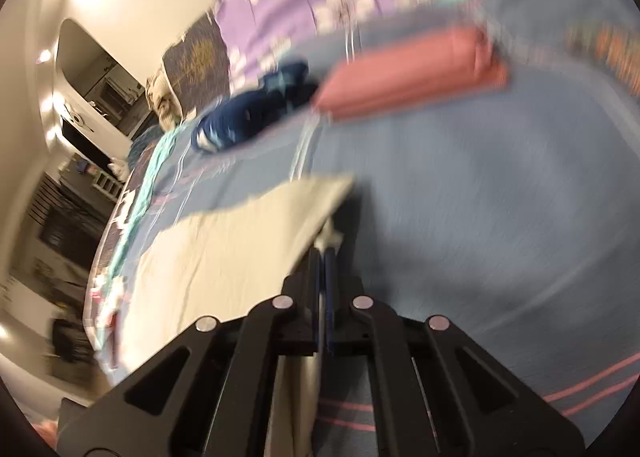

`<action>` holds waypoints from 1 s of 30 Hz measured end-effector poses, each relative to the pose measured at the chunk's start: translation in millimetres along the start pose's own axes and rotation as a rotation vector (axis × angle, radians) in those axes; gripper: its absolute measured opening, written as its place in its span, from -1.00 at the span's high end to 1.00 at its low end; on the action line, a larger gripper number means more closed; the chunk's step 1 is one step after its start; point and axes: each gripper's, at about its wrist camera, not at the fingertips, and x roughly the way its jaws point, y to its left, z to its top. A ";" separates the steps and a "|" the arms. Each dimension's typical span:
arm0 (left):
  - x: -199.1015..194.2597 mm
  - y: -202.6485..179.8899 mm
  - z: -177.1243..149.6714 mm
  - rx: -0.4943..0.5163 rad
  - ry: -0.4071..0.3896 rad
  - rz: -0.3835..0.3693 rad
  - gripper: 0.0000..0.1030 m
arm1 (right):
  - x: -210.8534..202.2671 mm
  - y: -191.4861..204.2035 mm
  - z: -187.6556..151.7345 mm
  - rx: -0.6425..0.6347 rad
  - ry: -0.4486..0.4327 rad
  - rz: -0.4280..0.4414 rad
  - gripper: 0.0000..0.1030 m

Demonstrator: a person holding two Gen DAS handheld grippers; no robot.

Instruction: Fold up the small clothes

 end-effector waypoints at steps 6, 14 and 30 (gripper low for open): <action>5.0 6.6 0.3 -0.018 -0.006 -0.044 0.93 | 2.8 -26.1 -19.1 0.045 0.017 -0.129 1.00; 8.1 9.8 -0.3 -0.037 -0.014 -0.060 0.89 | 22.4 -51.0 5.3 0.195 0.164 0.098 0.85; 5.1 21.6 -10.0 -0.069 -0.030 -0.099 0.86 | 35.6 27.8 2.2 -0.150 0.071 -0.503 1.00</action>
